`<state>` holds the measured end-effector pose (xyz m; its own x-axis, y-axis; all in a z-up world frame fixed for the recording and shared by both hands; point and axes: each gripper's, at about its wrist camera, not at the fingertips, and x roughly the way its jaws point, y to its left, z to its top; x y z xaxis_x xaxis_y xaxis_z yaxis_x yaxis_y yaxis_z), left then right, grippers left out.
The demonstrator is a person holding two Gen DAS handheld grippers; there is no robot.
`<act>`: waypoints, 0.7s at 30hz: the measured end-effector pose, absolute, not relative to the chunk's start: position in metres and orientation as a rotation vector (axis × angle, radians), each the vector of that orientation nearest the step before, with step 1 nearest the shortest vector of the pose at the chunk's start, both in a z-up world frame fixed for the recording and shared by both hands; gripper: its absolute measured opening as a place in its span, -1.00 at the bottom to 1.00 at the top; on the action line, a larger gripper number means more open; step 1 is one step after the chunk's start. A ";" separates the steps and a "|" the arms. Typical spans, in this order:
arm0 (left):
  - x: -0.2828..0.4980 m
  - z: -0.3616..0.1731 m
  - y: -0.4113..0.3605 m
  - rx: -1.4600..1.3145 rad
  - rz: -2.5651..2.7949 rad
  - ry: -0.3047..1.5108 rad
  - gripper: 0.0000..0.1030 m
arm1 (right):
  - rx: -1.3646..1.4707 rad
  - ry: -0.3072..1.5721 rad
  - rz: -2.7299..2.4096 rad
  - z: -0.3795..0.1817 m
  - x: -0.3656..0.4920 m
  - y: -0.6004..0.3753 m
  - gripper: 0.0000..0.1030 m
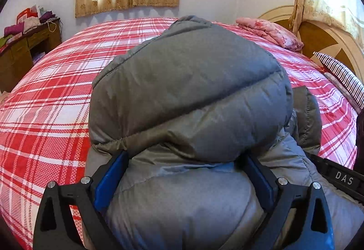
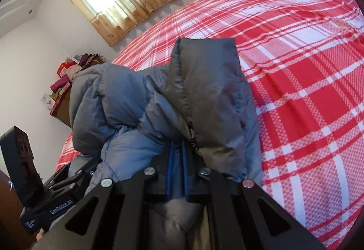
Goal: Fold large clothes
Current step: 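Hold the jacket bundle with the right tool while the left tool presses it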
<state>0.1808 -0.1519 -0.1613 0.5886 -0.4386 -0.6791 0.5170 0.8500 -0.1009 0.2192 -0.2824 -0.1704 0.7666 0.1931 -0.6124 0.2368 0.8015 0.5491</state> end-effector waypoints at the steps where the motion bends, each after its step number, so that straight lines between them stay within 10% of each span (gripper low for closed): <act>1: 0.181 -0.161 -0.152 0.115 -0.556 0.760 0.92 | 0.630 0.727 -0.029 -0.167 0.221 -0.281 -0.87; 21: 0.173 -0.156 -0.161 0.205 -0.513 0.771 0.92 | 0.445 0.817 0.067 -0.117 0.114 -0.233 -0.65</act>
<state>0.1725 -0.1610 -0.1556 0.6022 -0.3664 -0.7093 0.5128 0.8585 -0.0081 0.1145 -0.2330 -0.1172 0.6877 0.2270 -0.6896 0.1110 0.9058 0.4088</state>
